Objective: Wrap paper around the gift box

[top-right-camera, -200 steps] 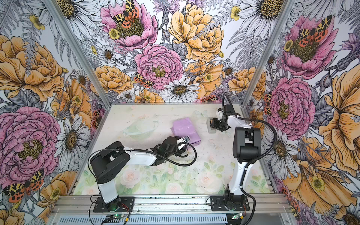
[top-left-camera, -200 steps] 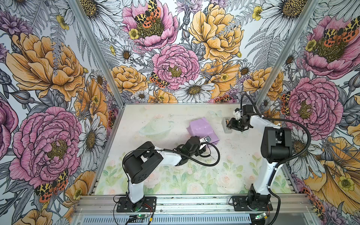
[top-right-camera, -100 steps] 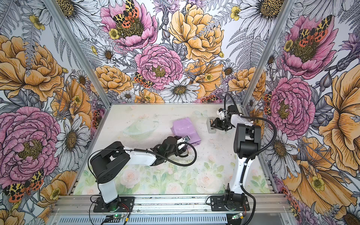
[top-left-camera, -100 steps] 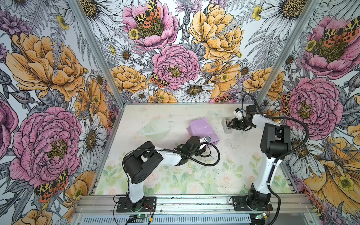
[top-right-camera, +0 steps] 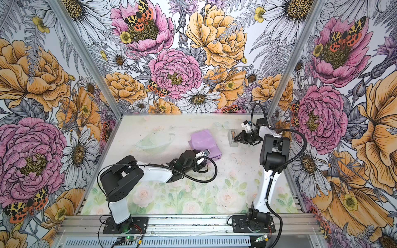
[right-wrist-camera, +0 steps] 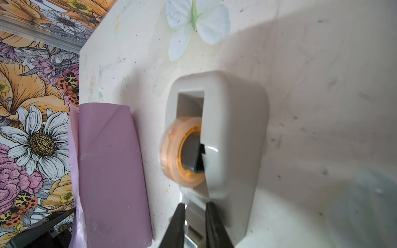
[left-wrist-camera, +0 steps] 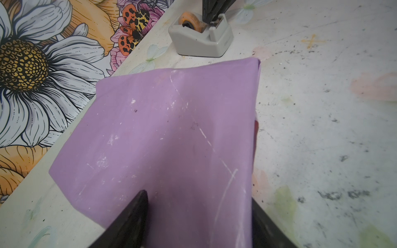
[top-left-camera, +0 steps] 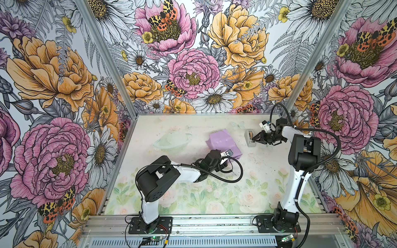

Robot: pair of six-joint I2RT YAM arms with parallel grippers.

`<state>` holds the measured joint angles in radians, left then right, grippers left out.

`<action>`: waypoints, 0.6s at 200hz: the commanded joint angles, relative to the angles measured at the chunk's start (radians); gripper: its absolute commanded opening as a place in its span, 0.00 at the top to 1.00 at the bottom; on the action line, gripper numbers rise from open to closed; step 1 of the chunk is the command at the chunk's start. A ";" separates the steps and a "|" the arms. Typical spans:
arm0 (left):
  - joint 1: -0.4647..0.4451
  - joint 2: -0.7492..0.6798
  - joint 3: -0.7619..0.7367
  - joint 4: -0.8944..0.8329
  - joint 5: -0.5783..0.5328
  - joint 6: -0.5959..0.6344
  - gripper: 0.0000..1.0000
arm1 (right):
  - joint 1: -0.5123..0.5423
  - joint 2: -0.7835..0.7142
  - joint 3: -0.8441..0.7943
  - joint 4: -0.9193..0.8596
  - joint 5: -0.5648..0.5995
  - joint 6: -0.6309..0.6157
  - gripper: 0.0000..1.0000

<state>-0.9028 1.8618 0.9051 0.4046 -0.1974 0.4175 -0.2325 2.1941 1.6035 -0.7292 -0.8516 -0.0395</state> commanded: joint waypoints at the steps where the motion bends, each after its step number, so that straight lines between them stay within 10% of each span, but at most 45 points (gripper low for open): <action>1: 0.016 0.051 -0.009 -0.127 0.034 -0.032 0.34 | 0.006 0.020 0.022 -0.022 -0.040 -0.022 0.80; 120: 0.017 0.055 -0.006 -0.129 0.036 -0.030 0.34 | 0.004 0.072 0.081 -0.094 -0.031 -0.068 0.76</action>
<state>-0.9020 1.8618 0.9054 0.4042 -0.1967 0.4179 -0.2325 2.2265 1.6547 -0.7883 -0.8761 -0.0719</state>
